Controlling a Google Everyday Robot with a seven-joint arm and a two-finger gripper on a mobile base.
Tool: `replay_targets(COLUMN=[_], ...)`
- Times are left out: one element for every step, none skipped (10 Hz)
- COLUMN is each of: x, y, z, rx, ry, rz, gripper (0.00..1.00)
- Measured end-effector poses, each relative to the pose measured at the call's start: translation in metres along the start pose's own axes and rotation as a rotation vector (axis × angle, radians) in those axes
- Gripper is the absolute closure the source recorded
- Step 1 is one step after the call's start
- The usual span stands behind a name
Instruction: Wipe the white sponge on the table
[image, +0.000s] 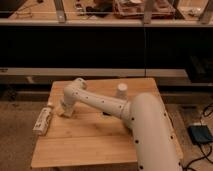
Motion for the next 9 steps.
replay_targets(x=[-0.012,-0.021,-0.028,-0.039,-0.051,-0.058,-0.066,-0.076,-0.083], y=[0.012,0.021,0.028,0.033,0.033,0.030,0.025,0.017,0.009], z=[-0.002,-0.005,-0.007,-0.012,-0.016,-0.018,-0.023,-0.028,-0.035], rx=[-0.007,-0.013,-0.019,-0.028,-0.036,-0.040,-0.046,-0.050,-0.058], ry=[-0.002,-0.004,-0.005,-0.009,-0.010,-0.007,-0.003,0.003,0.012], rz=[0.030,0.051,0.067,0.076,0.074,0.069,0.058,0.042,0.021], gripper=[0.57,0.57,0.57,0.57,0.57,0.57,0.57,0.57,0.57])
